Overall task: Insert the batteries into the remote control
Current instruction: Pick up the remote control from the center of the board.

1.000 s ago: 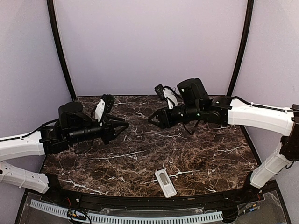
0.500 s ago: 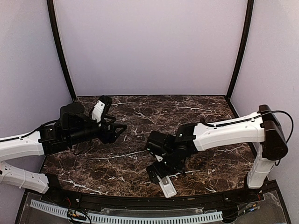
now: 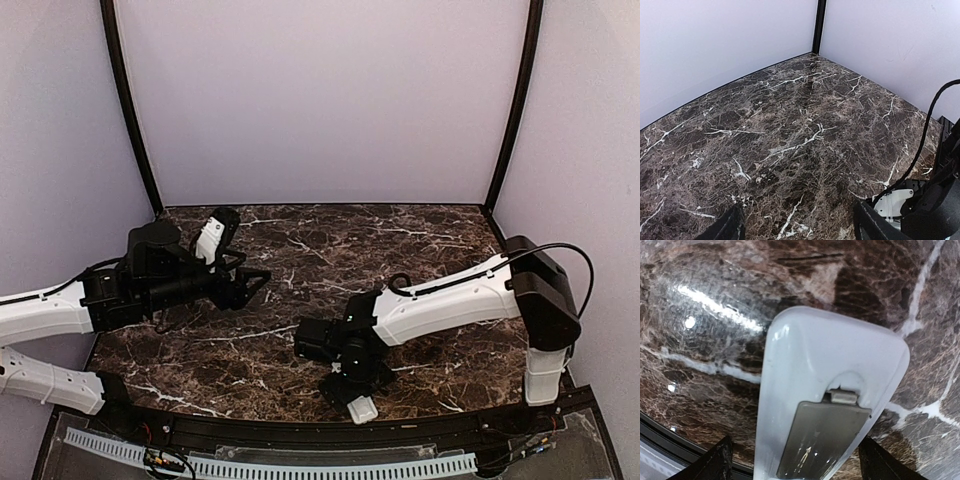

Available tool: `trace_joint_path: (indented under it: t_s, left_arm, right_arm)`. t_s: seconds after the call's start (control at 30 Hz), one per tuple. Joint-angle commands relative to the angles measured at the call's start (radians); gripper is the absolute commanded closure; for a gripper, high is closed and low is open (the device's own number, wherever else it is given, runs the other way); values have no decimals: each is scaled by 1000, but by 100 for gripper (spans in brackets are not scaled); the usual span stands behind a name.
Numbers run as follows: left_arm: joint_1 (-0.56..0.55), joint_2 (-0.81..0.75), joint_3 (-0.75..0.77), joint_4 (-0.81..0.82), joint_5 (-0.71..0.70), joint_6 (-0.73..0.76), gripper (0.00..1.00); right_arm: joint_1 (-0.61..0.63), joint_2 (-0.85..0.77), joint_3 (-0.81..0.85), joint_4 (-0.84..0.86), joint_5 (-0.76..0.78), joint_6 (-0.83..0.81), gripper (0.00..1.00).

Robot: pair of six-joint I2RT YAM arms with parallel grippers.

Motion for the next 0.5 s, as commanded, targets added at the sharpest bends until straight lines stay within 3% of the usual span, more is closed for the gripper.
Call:
trace_joint_path:
  t_s: [0.0,0.2,0.47]
  left_arm:
    - [5,-34,-4,-29,-2,21,27]
    - [5,-50,-1,-35,1,43,26]
    - [5,-79,5,-61,27,81,27]
  right_arm:
    - [15,38,-14,-34,37,19,21]
    - [19,15,-49,16,28,20,53]
    - [13,-40,-63,107,30,-80,71]
